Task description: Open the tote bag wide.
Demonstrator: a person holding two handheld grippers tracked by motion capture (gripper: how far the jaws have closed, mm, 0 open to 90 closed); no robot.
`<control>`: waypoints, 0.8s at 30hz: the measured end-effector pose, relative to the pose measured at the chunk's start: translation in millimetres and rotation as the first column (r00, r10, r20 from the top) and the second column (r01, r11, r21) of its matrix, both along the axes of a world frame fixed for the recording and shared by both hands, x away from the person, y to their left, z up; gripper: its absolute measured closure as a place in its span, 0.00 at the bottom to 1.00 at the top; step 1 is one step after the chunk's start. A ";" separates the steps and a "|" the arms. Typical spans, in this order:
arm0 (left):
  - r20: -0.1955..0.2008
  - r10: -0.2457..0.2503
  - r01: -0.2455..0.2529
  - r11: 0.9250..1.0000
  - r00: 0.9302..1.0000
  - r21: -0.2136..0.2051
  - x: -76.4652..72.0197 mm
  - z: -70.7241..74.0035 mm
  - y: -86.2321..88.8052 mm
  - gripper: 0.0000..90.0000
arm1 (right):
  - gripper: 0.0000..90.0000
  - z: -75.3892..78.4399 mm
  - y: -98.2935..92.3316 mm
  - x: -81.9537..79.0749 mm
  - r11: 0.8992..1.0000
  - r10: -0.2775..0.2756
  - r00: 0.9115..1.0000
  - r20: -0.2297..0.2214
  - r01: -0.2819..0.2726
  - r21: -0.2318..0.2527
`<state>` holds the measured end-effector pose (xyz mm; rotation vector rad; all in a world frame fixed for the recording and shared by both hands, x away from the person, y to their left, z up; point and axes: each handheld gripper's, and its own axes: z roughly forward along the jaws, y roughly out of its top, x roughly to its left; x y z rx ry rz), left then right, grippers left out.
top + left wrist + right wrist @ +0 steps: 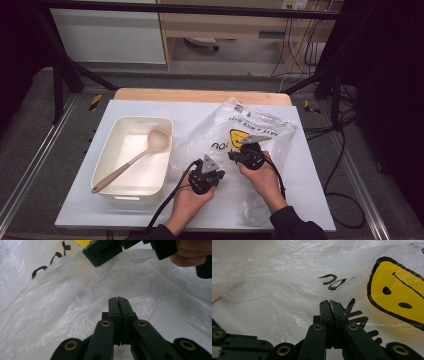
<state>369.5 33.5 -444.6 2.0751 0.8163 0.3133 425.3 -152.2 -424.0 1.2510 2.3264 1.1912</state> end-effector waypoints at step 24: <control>-0.043 -0.013 0.015 0.999 0.999 0.047 14.1 -15.2 -8.3 1.00 | 1.00 38.5 -9.1 4.1 0.999 -0.033 0.994 0.102 0.033 -0.004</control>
